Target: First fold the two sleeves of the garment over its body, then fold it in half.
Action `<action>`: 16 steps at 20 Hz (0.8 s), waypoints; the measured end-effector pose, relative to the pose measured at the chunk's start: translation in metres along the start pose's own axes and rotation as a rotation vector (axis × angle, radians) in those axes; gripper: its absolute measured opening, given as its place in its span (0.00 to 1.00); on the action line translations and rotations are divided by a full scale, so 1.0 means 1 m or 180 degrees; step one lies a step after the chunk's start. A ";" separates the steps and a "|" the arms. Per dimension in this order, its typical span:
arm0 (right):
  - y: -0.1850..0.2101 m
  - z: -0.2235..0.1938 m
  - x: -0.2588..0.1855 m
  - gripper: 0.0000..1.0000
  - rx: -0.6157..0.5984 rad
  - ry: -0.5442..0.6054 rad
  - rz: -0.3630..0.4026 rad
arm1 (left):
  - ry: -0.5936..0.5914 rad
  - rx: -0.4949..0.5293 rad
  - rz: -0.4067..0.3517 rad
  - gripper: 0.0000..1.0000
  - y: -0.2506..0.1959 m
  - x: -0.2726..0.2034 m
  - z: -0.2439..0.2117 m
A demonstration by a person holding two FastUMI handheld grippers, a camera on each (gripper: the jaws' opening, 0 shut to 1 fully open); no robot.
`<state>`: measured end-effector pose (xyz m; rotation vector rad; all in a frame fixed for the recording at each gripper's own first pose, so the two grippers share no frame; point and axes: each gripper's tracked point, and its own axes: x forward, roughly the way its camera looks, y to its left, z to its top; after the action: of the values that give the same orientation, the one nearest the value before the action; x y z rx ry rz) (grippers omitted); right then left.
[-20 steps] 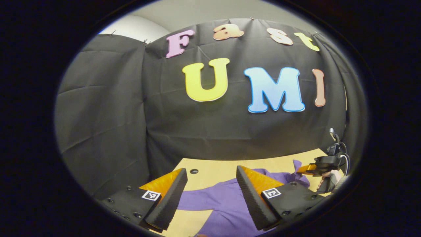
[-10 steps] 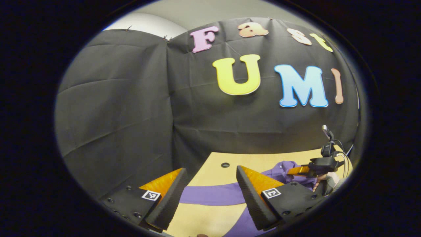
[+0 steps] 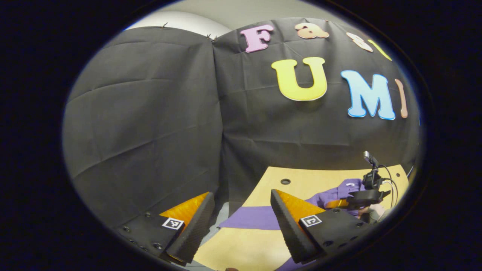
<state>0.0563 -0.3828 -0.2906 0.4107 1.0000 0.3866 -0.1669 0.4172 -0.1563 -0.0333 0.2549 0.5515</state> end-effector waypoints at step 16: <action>0.002 -0.002 -0.009 0.78 -0.0211 0.0080 -0.0113 | 0.0229 -0.0005 -0.0108 0.97 0.005 0.165 -0.086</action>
<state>0.0496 -0.3853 -0.2837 0.3286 1.0150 0.3928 -0.0535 0.4974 -0.2808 -0.0588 0.3234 0.5172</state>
